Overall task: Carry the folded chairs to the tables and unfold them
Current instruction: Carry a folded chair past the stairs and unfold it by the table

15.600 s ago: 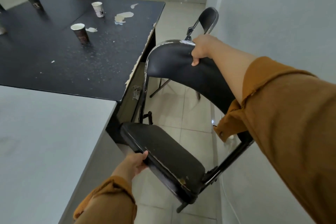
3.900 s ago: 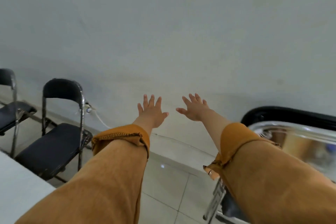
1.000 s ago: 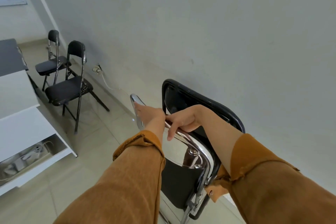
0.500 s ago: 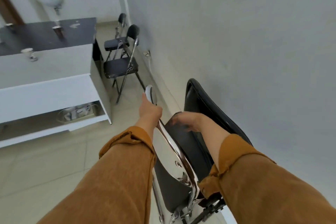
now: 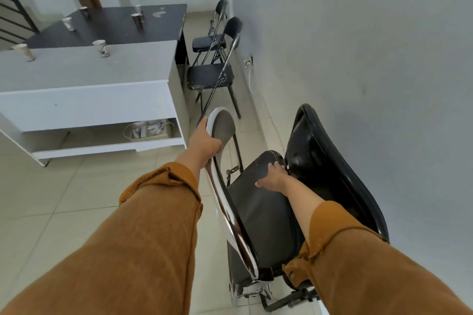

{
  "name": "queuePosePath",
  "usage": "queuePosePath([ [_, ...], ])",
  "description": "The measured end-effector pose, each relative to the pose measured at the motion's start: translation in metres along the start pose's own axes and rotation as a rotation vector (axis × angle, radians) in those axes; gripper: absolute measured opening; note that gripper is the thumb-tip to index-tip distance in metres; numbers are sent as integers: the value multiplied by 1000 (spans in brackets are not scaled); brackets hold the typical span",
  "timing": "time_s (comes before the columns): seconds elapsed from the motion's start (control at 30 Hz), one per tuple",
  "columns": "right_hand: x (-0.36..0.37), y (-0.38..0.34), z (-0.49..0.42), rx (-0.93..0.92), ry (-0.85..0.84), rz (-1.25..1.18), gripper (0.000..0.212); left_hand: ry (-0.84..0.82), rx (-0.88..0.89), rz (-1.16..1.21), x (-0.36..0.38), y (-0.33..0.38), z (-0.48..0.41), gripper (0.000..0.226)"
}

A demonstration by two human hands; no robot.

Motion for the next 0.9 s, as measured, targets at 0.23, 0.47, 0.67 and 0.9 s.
queuePosePath([
  [0.23,36,-1,4,-93,61,182,84,-24,-62,38,-39,-27,-10,85],
  [0.47,72,1,-3,-146,137,288,83,42,-31,-79,-74,-53,-26,84],
  [0.67,87,-7,-6,-93,284,262,89,173,78,-329,-77,-50,-25,83],
  [0.9,78,-6,-5,33,440,97,89,223,115,-346,-77,-48,-22,69],
])
Point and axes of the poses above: each hand's wrist, its own z-axis away from the middle knuckle, its own x-axis out of the palm, y = z × x, the point moved 5 cm from there along -z, towards the middle knuckle, and after that the axes turned 15 degrees about y, right-handed, at the moved point
